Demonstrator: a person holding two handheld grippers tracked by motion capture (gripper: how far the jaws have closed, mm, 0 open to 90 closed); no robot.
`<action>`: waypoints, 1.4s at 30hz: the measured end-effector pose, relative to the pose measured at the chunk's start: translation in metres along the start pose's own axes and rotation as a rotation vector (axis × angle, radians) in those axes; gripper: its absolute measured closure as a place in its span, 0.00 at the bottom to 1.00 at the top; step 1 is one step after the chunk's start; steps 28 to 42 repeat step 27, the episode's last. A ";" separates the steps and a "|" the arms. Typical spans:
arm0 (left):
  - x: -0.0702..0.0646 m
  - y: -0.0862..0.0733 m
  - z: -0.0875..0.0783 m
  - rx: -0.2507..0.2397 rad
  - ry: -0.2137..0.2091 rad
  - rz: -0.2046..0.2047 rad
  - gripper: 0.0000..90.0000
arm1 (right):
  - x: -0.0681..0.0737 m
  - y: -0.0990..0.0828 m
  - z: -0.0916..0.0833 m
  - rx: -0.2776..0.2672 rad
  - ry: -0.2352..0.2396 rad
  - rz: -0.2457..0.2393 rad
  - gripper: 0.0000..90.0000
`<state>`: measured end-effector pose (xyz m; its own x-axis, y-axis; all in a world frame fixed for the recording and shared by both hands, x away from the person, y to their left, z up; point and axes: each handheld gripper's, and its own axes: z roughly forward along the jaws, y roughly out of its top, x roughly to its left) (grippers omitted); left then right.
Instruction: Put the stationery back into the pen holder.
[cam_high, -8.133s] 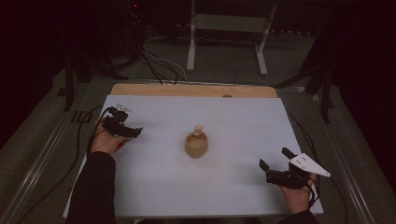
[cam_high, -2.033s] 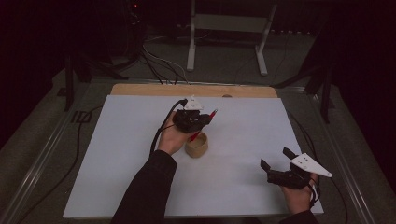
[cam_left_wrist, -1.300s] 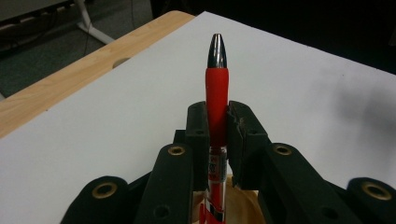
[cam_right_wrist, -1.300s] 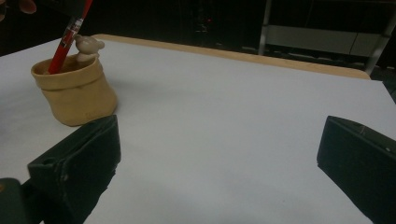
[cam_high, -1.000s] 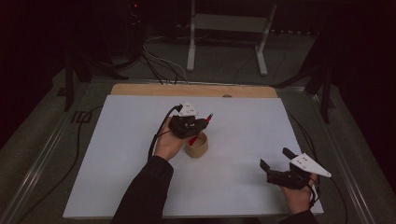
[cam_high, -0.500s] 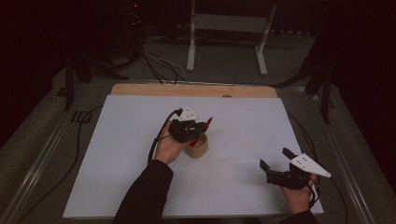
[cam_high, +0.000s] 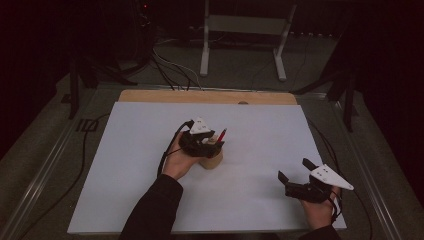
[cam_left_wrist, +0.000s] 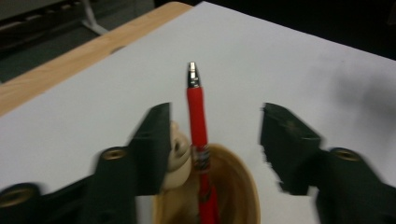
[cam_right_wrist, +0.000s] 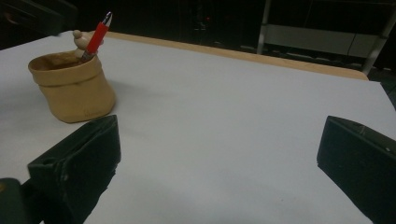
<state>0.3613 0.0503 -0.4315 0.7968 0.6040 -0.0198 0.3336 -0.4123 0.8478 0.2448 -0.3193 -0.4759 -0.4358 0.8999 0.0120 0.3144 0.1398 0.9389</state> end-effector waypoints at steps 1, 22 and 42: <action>-0.001 -0.001 -0.006 -0.008 0.030 0.005 0.39 | 0.000 0.000 0.000 0.000 0.001 0.001 0.00; 0.008 -0.133 -0.159 -0.177 0.443 -0.163 0.00 | 0.002 -0.001 0.001 0.000 0.011 0.000 0.00; 0.011 -0.140 -0.166 -0.206 0.467 -0.195 0.00 | 0.003 -0.001 0.001 0.004 0.010 -0.006 0.00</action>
